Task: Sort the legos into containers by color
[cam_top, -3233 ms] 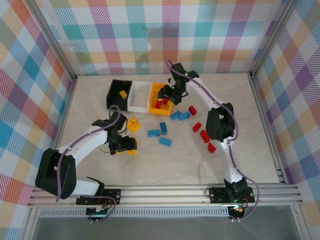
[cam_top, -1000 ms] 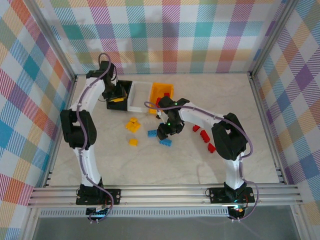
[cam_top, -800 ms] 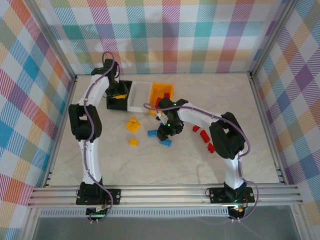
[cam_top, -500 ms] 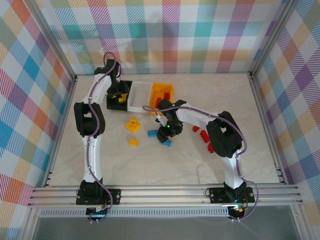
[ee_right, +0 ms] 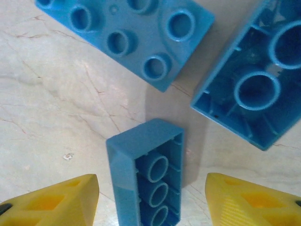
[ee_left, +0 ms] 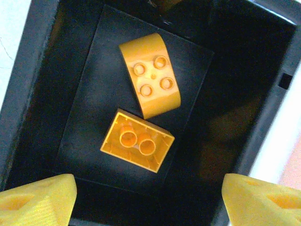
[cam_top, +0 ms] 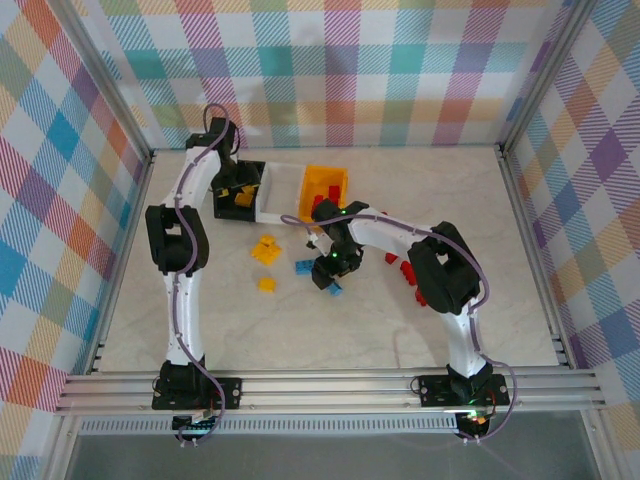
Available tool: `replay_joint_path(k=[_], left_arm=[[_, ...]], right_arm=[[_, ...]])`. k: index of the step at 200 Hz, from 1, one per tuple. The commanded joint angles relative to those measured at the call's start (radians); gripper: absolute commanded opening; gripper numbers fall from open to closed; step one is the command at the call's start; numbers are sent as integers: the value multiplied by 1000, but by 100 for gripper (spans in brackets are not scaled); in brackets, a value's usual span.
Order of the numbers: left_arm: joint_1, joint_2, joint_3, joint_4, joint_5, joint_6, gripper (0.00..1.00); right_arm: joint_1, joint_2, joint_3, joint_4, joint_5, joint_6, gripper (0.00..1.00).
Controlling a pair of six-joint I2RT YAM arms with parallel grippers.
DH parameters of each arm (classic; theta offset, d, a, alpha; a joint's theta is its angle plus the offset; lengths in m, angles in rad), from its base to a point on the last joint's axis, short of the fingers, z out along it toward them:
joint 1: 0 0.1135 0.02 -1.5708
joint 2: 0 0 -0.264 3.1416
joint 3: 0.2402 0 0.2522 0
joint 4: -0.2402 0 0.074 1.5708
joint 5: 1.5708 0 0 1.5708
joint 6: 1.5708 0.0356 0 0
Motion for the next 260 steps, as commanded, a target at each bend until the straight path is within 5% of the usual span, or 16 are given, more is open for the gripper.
replay_joint_path(k=[1,65,139,181,224,260], left_arm=[[-2,-121,-33,-36,31,-12,81],[-7,-353,-299,-2,43,6,83],[-5,-650,-631,35,66,25,85],[-6,-815,-841,42,108,31,86],[-7,-952,-1051,58,156,16,87],[-17,-1025,-1171,79,205,-25,88]], right_arm=[[9,11,-18,4,-65,-15,62],[24,85,21,-11,71,41,59],[50,1,1,-4,103,91,23],[54,-90,12,-30,74,142,21],[48,-96,191,-77,38,193,23],[11,98,555,-132,2,244,23]])
